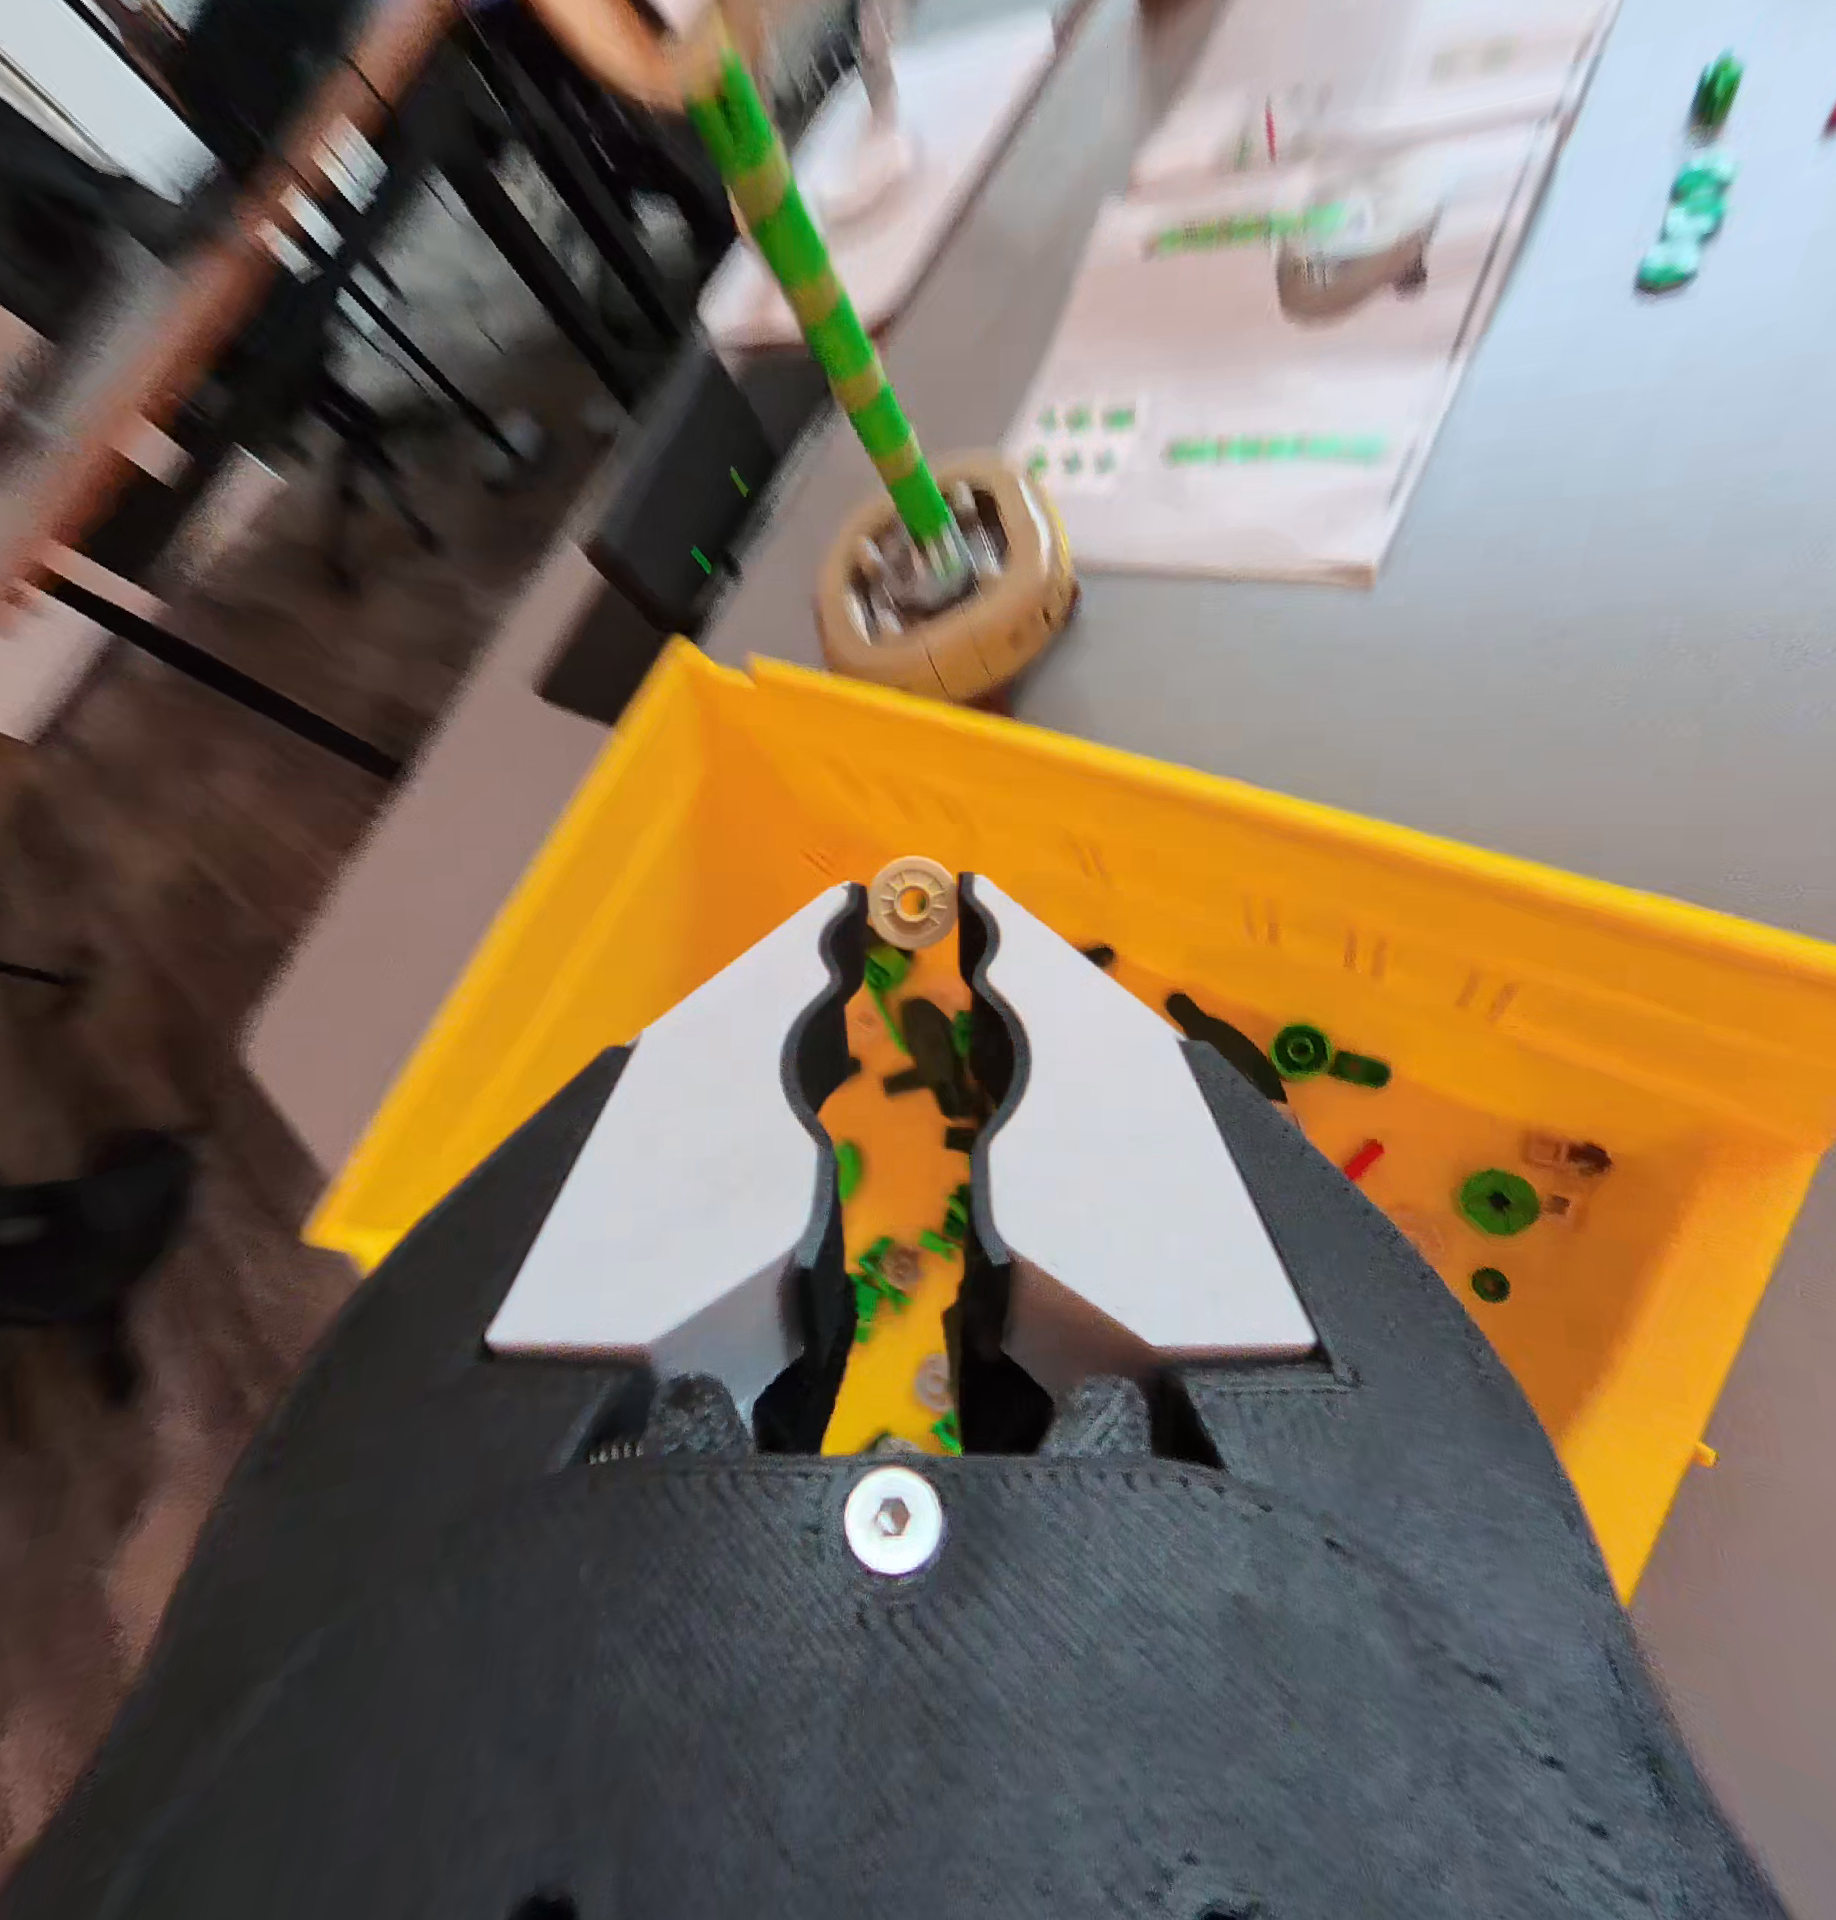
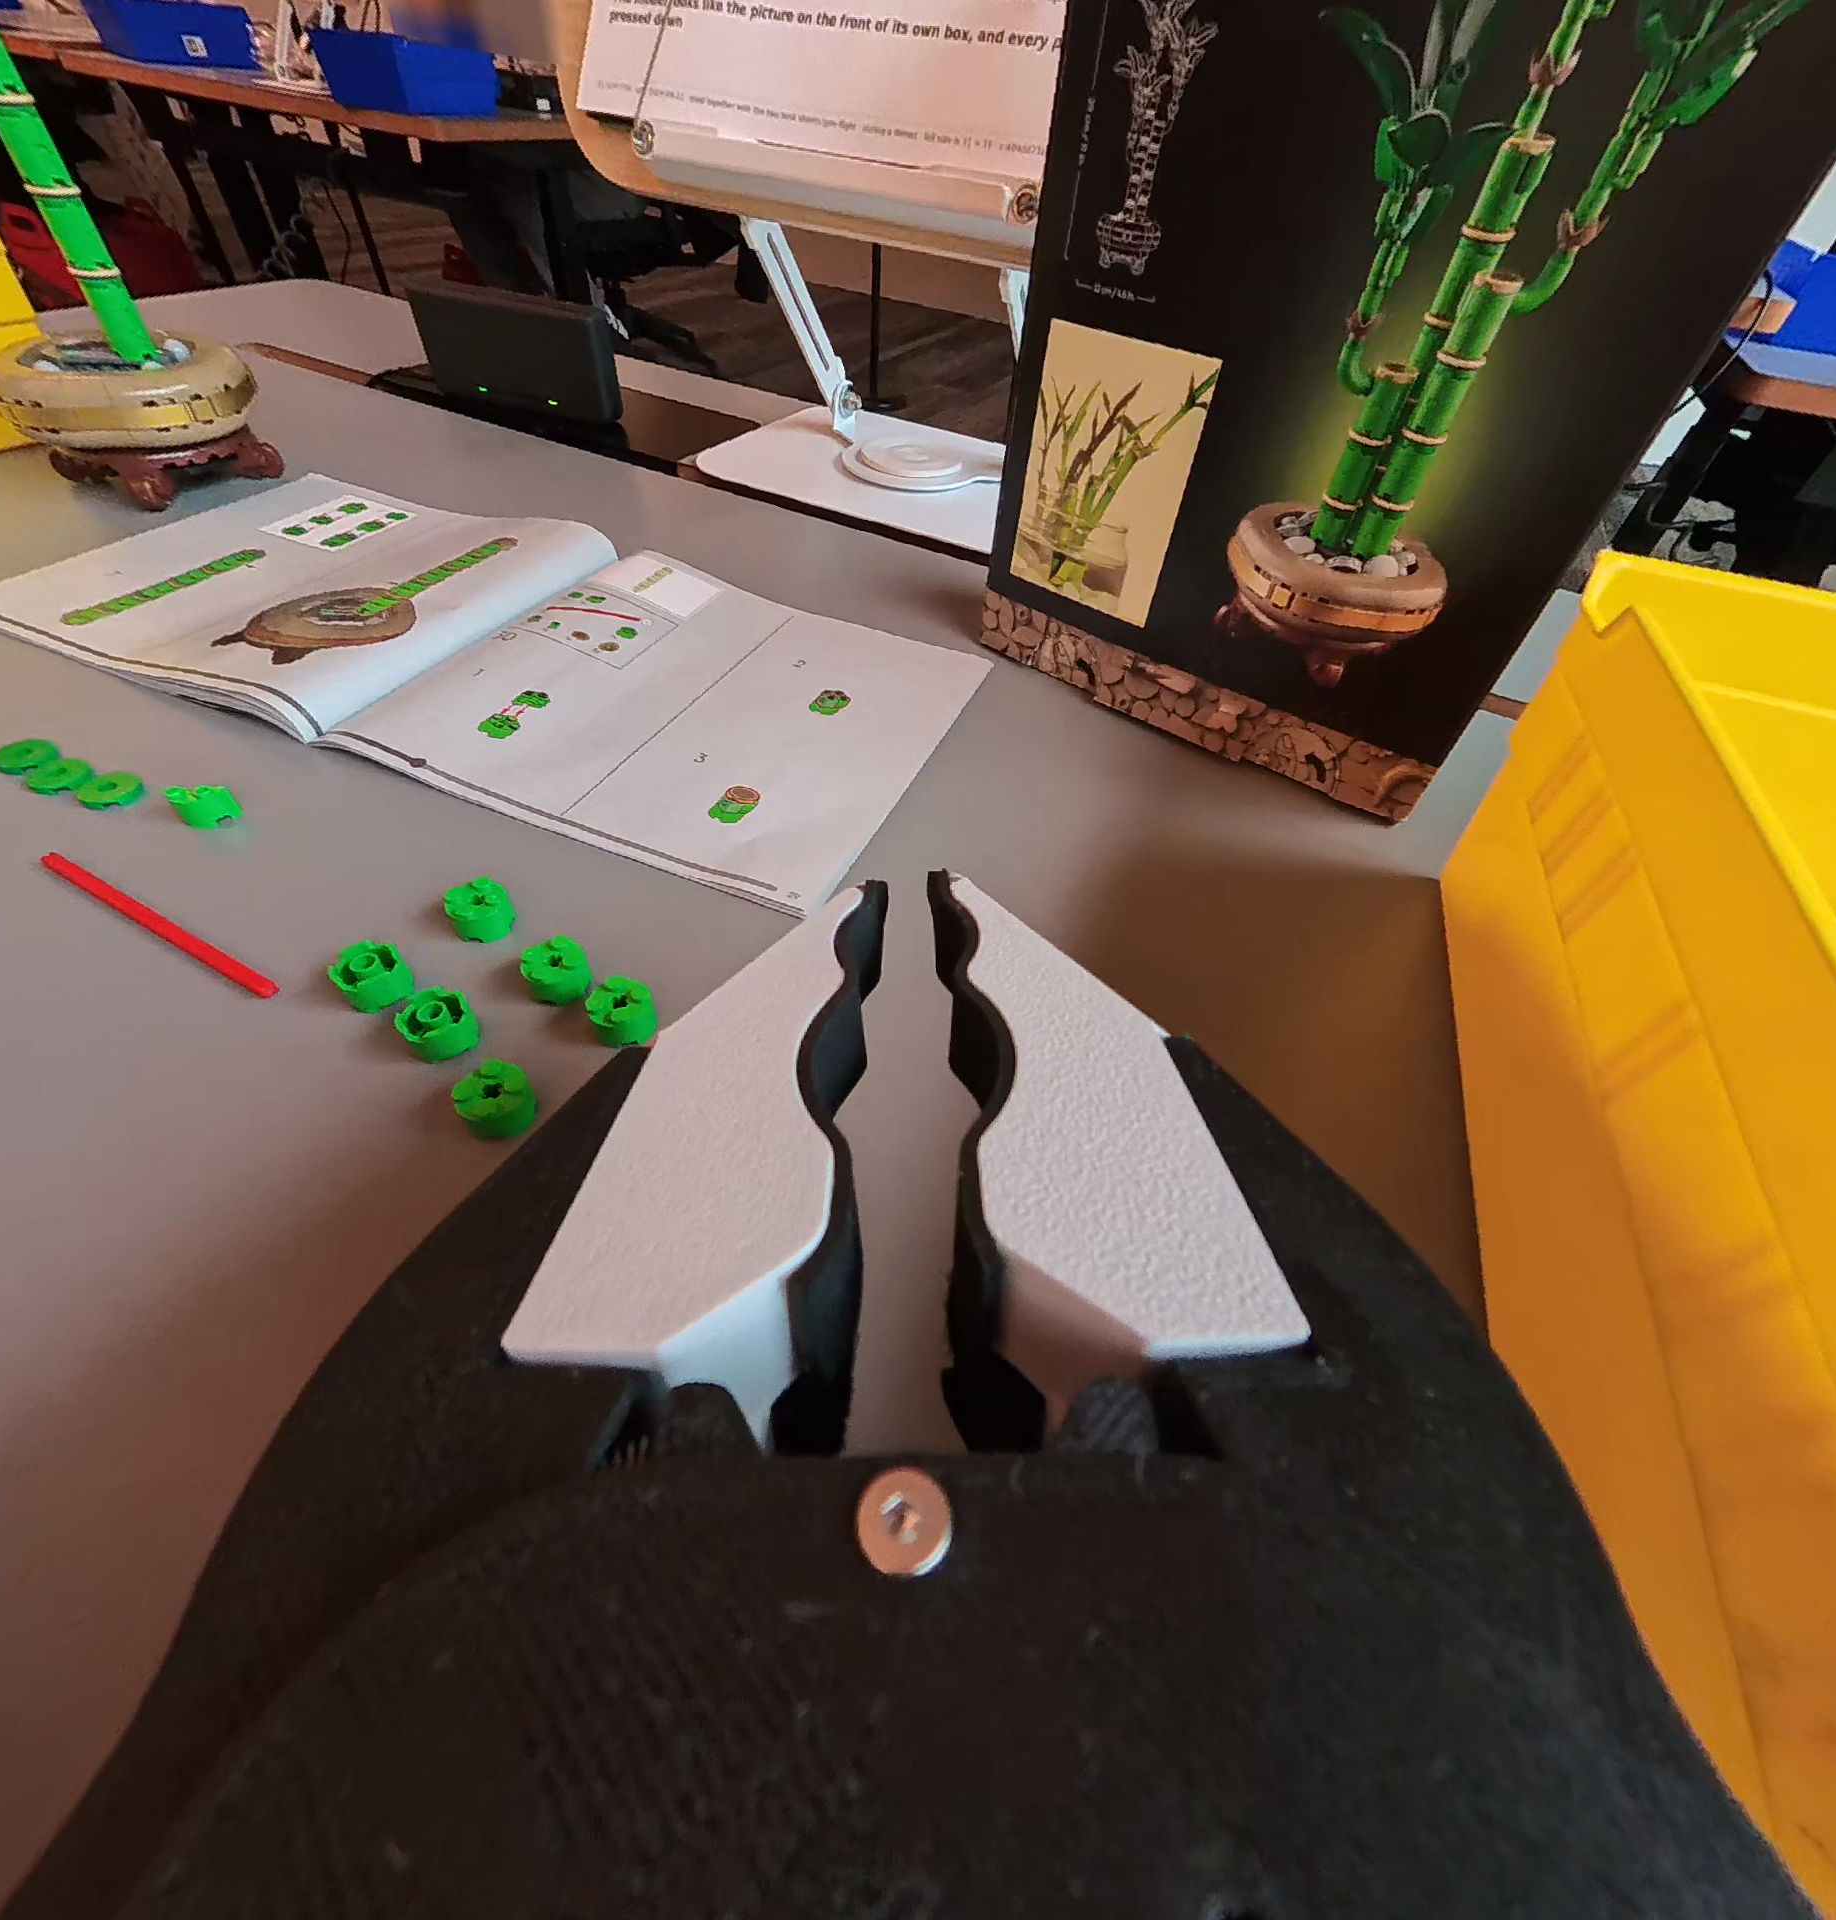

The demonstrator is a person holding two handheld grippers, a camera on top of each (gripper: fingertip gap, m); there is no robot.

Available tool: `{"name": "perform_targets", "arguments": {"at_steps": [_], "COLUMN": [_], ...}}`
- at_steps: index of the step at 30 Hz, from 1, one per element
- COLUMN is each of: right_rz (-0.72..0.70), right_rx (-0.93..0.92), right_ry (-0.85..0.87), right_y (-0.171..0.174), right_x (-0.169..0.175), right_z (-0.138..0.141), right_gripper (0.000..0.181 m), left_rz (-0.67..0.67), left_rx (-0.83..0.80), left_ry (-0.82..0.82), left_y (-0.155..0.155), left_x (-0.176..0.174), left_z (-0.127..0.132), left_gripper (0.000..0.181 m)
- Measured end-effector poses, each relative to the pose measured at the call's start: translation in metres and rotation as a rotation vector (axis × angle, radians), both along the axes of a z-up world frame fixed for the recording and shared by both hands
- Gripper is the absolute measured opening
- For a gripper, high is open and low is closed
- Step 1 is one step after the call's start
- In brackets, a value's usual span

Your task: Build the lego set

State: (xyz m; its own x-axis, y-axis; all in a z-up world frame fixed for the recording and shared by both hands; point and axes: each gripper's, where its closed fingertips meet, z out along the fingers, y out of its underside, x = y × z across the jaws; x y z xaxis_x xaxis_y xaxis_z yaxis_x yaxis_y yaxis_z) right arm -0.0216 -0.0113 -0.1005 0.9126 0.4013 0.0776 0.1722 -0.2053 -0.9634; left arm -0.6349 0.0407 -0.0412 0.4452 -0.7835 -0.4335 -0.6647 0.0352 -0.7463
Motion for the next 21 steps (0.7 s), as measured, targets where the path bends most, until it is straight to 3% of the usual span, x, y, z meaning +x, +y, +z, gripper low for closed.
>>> {"name": "perform_targets", "arguments": {"at_steps": [1,5,10,14,21], "right_rz": [0.004,0.02,0.028,0.008,-0.068], "right_rx": [0.0,0.0,0.008,0.033,0.122], "right_ry": [0.0,-0.002,-0.025,-0.048,-0.192], "right_y": [0.0,0.0,-0.002,-0.003,-0.007], "right_x": [-0.001,-0.005,-0.008,-0.007,0.001], "right_z": [0.0,0.001,0.002,0.007,0.018], "right_gripper": [0.009,0.009,0.011,0.01,0.016], "left_rz": [-0.001,-0.036,-0.12,-0.279,-0.598], "left_rx": [0.086,0.307,0.245,0.087,-0.128], "left_ry": [0.0,0.087,0.016,-0.144,-0.138], "left_y": [-0.006,-0.028,-0.046,-0.079,-0.142], "left_x": [0.002,0.02,0.076,0.184,0.397], "left_z": [0.018,0.056,0.063,0.054,0.003], "left_gripper": [0.016,0.016,0.016,0.016,0.016]}}
